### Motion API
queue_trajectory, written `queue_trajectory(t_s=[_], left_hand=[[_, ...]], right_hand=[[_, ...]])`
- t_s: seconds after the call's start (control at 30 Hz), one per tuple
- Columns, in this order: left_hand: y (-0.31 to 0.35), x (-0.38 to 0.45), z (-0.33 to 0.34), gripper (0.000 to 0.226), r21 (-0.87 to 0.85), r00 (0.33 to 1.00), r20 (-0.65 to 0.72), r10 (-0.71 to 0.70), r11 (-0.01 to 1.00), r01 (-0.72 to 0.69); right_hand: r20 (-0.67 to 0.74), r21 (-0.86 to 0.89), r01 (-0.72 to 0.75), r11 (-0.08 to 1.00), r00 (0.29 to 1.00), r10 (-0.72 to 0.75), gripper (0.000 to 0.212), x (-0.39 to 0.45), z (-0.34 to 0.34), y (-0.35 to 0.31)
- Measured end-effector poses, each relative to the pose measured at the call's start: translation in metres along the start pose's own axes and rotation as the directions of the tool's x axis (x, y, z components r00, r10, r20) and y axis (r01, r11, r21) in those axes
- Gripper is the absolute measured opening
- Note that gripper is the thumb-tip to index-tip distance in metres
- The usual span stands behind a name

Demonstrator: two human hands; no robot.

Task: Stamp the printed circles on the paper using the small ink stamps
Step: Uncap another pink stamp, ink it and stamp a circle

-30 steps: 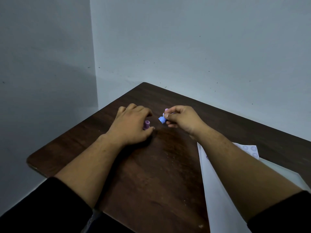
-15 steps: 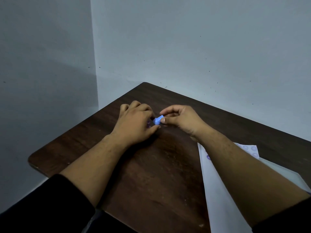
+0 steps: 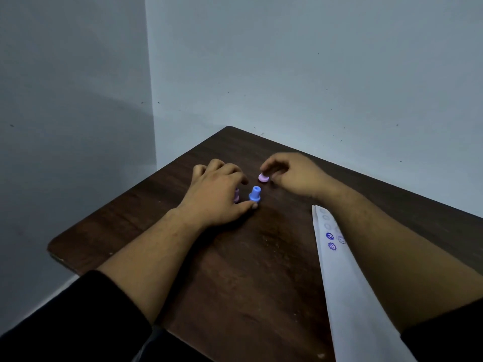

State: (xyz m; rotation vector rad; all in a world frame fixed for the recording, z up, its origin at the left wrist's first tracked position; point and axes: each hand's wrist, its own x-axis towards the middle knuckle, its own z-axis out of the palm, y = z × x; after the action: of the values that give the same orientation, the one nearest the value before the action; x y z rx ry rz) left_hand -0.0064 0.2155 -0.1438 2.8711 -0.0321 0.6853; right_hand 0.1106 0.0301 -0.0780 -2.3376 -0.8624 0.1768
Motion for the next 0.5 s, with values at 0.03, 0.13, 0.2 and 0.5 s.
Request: queue_trajectory(t_s=[0.03, 0.13, 0.2, 0.5], left_hand=[[-0.001, 0.0, 0.0, 0.066, -0.004, 1.0, -0.002, -0.001, 1.0, 0.001], [0.0, -0.001, 0.001, 0.063, -0.003, 1.0, 0.002, -0.006, 1.0, 0.006], [0.001, -0.002, 0.001, 0.062, 0.018, 1.0, -0.007, -0.006, 1.0, 0.006], [0.014, 0.001, 0.0, 0.042, 0.106, 0.989, 0.024, 0.146, 0.983, -0.148]], right_hand=[[-0.078, -0.043, -0.014, 0.999, 0.997, 0.011, 0.031, 0.004, -0.007, 0.002], [-0.114, -0.302, -0.041, 0.952, 0.994, 0.006, 0.044, 0.019, -0.015, 0.011], [-0.043, -0.421, -0.012, 0.907, 0.999, -0.007, 0.047, 0.027, -0.012, 0.013], [0.061, -0.626, 0.128, 0.769, 0.992, -0.115, 0.017, 0.036, 0.006, 0.006]])
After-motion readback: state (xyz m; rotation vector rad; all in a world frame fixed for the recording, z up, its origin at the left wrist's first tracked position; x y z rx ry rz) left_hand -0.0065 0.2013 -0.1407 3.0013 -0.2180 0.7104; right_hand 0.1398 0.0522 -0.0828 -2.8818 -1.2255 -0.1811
